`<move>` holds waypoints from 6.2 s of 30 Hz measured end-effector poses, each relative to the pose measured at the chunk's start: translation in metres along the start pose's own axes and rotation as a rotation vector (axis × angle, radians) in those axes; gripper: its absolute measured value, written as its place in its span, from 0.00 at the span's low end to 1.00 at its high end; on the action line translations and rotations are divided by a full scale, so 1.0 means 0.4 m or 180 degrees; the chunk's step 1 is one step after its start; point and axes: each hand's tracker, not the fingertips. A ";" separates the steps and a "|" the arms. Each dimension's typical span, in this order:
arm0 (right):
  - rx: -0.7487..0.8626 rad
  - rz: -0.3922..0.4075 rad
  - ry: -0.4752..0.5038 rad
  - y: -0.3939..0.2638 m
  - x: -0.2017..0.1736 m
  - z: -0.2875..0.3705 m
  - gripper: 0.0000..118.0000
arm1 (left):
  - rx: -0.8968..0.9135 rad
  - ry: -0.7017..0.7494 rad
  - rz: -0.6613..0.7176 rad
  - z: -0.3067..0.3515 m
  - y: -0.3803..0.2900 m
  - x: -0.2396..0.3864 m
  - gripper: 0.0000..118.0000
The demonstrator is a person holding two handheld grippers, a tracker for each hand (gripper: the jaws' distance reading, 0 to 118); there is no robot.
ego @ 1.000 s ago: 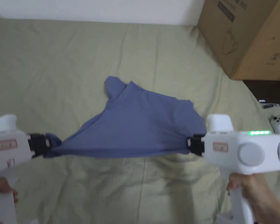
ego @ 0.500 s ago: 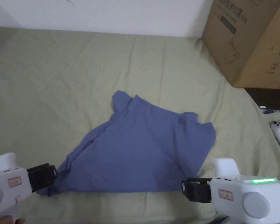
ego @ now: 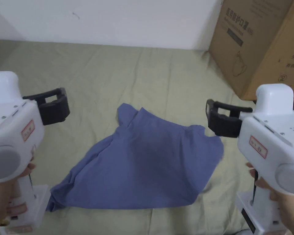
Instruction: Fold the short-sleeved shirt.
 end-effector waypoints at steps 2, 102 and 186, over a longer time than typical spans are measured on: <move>0.0021 -0.0042 0.0001 0.016 -0.006 -0.006 0.93 | 0.0037 -0.0023 -0.0050 -0.003 0.000 0.022 0.90; -0.2920 0.0127 0.1093 -0.196 -0.142 -1.057 0.01 | -0.2551 0.0445 0.1263 -0.157 -0.400 -0.140 0.06; -0.0098 -0.0989 -0.0136 0.682 0.130 -0.864 0.01 | -0.0290 0.0073 0.0244 -0.807 0.504 -0.060 0.06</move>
